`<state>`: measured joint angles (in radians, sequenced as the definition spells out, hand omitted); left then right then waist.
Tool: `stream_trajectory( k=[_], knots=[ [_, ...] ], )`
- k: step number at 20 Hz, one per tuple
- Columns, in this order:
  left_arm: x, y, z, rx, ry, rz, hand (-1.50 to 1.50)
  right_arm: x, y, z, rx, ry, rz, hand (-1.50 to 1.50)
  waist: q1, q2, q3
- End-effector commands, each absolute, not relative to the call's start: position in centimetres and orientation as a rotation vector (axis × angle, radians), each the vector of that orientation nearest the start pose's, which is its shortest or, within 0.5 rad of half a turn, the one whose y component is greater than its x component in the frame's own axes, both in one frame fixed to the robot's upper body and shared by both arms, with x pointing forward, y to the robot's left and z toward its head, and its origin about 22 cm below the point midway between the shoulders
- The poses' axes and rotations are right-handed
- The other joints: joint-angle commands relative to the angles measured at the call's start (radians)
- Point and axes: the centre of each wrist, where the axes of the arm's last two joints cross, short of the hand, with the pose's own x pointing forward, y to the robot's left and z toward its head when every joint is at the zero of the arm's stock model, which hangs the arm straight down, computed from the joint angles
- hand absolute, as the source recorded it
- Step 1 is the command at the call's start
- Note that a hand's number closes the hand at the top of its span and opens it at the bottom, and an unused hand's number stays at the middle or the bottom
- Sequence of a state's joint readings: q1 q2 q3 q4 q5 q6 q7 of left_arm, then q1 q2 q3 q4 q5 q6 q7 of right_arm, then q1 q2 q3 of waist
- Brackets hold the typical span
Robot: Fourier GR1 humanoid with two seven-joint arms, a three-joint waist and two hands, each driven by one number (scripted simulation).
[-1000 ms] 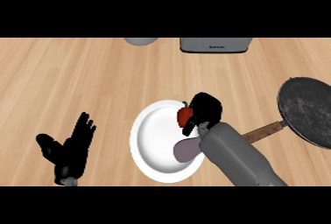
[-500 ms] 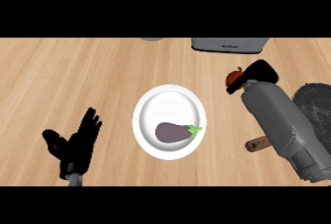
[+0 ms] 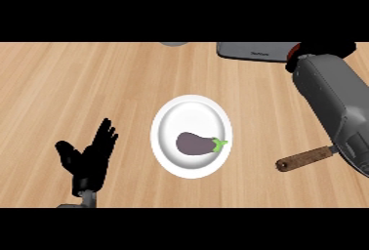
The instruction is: Pick the bell pepper from the plate and place it in the pan
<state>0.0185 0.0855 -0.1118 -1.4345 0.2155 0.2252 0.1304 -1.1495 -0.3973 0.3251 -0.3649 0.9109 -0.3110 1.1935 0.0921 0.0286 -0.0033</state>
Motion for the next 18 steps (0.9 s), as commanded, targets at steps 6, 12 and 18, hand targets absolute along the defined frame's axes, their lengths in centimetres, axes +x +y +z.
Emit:
stream_trajectory(
  k=[6, 12, 18],
  knots=[
    [23.6, 23.8, -3.1, 0.029, -1.255, 0.191, 0.00, 47.9, -23.7, 18.0, -1.720, -0.413, -0.143, 1.50, -0.016, -0.011, 0.002],
    [23.6, 23.7, -3.2, 0.028, -1.244, 0.222, 0.00, 47.4, -27.1, 16.8, -1.718, -0.444, -0.261, 1.50, -0.037, -0.010, 0.004],
    [23.4, 23.1, -3.6, 0.040, -1.261, 0.221, 0.00, 45.9, -32.1, 14.4, -1.812, -0.380, -0.282, 1.50, -0.042, -0.006, 0.005]
  ],
)
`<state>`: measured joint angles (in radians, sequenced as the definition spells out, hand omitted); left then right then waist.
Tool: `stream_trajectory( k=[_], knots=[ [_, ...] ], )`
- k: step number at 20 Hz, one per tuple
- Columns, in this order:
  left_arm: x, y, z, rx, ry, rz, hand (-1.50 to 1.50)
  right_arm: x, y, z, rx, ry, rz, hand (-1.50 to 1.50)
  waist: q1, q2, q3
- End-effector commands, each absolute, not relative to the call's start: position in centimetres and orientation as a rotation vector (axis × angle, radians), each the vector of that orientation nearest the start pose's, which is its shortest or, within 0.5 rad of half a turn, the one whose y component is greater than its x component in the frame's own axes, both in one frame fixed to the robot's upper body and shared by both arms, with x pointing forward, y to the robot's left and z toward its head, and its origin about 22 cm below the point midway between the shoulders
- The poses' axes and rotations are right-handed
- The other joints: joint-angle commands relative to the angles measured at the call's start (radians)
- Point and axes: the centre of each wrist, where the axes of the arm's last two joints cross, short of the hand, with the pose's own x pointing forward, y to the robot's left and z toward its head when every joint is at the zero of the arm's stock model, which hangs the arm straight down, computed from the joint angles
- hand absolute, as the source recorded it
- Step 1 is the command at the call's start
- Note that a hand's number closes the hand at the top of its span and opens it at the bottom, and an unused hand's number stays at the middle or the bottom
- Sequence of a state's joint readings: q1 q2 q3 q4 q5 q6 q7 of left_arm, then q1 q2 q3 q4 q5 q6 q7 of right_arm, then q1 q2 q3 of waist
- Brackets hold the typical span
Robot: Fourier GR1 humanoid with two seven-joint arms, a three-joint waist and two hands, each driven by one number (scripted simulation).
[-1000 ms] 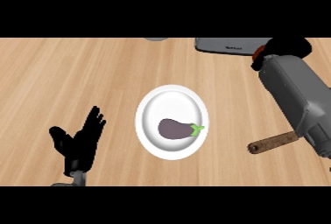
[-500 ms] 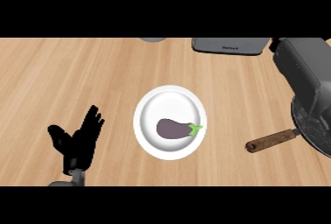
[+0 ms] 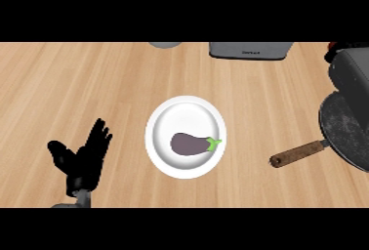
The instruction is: Pick the bell pepper from the plate and place it in the pan
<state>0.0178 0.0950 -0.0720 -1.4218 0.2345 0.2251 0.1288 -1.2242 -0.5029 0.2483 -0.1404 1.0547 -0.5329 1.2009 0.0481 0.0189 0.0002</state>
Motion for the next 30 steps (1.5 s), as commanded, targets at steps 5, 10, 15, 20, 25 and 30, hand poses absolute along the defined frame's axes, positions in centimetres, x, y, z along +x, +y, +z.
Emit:
stream_trajectory(
  k=[5, 10, 15, 20, 25, 30],
  knots=[
    [24.1, 24.1, -3.6, 0.065, -1.248, 0.230, 0.00, 43.0, -37.8, 11.1, -1.849, -0.352, -0.272, 1.50, -0.028, -0.001, 0.002],
    [21.8, 25.1, -4.9, 0.062, -1.249, 0.256, 0.00, 39.8, -41.7, 7.8, -1.846, -0.366, -0.363, 1.50, -0.021, -0.006, 0.003],
    [22.8, 24.9, -3.2, 0.038, -1.255, 0.255, 0.00, 35.6, -46.2, 5.2, -1.838, -0.334, -0.370, 1.50, -0.018, -0.003, 0.005],
    [22.0, 24.3, -4.5, 0.050, -1.249, 0.269, 0.00, 33.5, -46.4, 2.0, -1.610, -0.160, -0.369, -1.50, -0.014, 0.000, 0.007],
    [23.0, 23.3, -4.4, 0.043, -1.245, 0.222, 0.00, 31.7, -48.1, 1.6, -1.666, -0.261, -0.349, -1.50, -0.008, 0.003, 0.006],
    [22.9, 24.0, -4.6, 0.032, -1.221, 0.234, 0.00, 33.0, -47.9, 3.7, -1.696, -0.552, -0.520, -1.50, -0.031, -0.003, 0.008]
  ],
)
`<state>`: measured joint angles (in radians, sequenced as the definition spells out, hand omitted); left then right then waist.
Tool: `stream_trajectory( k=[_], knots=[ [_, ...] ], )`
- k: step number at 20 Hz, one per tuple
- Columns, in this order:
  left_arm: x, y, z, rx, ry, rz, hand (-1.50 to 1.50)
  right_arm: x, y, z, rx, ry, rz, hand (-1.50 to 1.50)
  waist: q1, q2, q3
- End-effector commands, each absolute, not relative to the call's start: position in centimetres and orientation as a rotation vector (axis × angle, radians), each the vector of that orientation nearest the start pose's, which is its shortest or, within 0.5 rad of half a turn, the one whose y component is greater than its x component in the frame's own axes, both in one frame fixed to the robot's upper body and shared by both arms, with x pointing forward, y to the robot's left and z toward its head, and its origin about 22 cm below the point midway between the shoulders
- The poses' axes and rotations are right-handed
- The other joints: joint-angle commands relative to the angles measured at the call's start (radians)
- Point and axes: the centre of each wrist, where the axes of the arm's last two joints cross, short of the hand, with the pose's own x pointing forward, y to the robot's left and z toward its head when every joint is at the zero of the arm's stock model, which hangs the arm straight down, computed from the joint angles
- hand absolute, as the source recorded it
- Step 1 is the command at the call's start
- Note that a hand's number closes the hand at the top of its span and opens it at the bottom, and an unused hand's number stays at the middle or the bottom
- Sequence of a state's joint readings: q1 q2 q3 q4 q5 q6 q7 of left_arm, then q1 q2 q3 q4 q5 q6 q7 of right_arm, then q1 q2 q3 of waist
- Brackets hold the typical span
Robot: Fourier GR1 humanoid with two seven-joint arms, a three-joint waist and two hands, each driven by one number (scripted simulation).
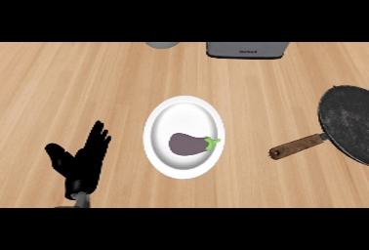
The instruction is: Pick the bell pepper from the plate and place it in the pan
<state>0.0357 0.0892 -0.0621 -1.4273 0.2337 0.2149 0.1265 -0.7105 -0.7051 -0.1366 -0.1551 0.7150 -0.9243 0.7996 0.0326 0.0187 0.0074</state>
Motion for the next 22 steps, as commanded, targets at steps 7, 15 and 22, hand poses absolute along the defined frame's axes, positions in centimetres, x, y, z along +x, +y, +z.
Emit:
stream_trajectory(
  k=[7, 15, 22],
  knots=[
    [21.8, 25.1, -4.3, 0.077, -1.227, 0.285, 0.00, 33.6, -47.2, 6.0, -1.620, -0.853, -0.848, -1.50, -0.038, -0.019, 0.000],
    [21.7, 25.3, -4.6, 0.088, -1.230, 0.301, 0.00, 29.6, -42.5, 2.8, -1.380, -1.134, -0.957, -1.50, -0.070, -0.030, -0.005],
    [21.0, 25.1, -5.8, 0.074, -1.210, 0.276, 0.00, 25.3, -37.1, 1.6, -1.252, -1.305, -0.879, -1.50, -0.052, -0.024, -0.009]
  ],
)
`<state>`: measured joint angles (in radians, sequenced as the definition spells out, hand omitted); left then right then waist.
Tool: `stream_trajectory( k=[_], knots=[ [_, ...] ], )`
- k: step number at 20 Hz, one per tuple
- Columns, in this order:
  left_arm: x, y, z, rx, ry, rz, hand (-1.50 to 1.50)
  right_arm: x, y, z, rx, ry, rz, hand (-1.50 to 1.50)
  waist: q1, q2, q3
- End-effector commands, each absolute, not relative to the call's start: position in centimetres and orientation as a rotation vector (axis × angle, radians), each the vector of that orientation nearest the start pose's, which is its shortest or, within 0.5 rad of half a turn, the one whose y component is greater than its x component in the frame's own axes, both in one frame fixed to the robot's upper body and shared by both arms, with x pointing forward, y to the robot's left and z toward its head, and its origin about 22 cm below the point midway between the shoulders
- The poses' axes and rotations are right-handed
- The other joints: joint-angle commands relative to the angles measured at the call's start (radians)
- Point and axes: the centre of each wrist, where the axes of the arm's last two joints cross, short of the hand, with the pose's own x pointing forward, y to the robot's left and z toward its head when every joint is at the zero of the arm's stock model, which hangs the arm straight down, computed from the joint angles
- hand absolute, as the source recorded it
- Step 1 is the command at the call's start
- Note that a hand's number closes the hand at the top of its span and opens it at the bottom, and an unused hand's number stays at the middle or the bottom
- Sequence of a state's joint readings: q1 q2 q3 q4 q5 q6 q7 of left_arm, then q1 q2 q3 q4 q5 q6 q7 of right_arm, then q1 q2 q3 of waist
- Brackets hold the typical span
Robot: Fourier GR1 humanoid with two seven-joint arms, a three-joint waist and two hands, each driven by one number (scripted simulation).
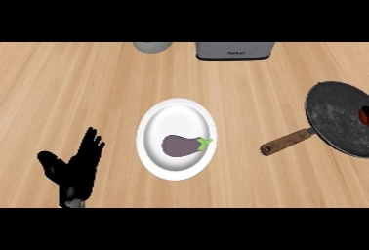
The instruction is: Pick the bell pepper from the plate and place it in the pan
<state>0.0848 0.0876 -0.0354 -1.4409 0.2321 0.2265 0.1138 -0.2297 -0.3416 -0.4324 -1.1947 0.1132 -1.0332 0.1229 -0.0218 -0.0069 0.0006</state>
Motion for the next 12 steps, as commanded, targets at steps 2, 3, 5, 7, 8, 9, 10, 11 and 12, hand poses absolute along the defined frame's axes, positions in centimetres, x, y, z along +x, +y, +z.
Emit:
stream_trajectory(
  k=[2, 3, 5, 7, 8, 9, 10, 11, 12],
  knots=[
    [20.3, 26.4, -4.4, 0.076, -1.221, 0.266, 0.00, 23.7, -36.4, 2.3, -1.269, -1.309, -0.886, -1.50, 0.013, 0.002, -0.002],
    [21.5, 23.3, -5.1, 0.088, -1.230, 0.261, 0.00, 24.6, -35.7, 2.0, -1.287, -1.291, -0.906, -1.50, 0.017, 0.005, -0.001],
    [22.8, 24.4, -4.4, 0.095, -1.236, 0.266, 0.00, 22.9, -35.0, 2.6, -1.300, -1.272, -0.920, -1.50, 0.016, 0.005, -0.002],
    [21.9, 24.9, -3.8, 0.078, -1.239, 0.268, 0.00, 23.2, -33.0, 2.3, -1.306, -1.276, -0.933, -1.50, 0.020, 0.006, -0.001],
    [22.6, 23.2, -4.7, 0.083, -1.227, 0.269, 0.00, 22.5, -33.3, 1.4, -1.322, -1.250, -0.921, -1.50, 0.019, 0.006, -0.001],
    [21.4, 26.2, -4.4, 0.066, -1.222, 0.274, 0.00, 22.2, -32.7, 1.7, -1.318, -1.241, -0.937, -1.50, 0.020, 0.006, -0.001],
    [23.0, 25.9, -4.8, 0.073, -1.217, 0.274, 0.00, 22.6, -31.8, 2.6, -1.318, -1.251, -0.935, -1.50, 0.019, 0.007, -0.002],
    [21.7, 23.6, -5.1, 0.068, -1.220, 0.266, 0.00, 22.2, -29.9, 1.5, -1.298, -1.244, -0.964, -1.50, 0.020, 0.006, -0.002],
    [22.1, 26.4, -3.1, 0.074, -1.229, 0.269, 0.00, 22.2, -31.1, 2.1, -1.308, -1.235, -0.944, -1.50, 0.022, 0.006, -0.001]
  ],
)
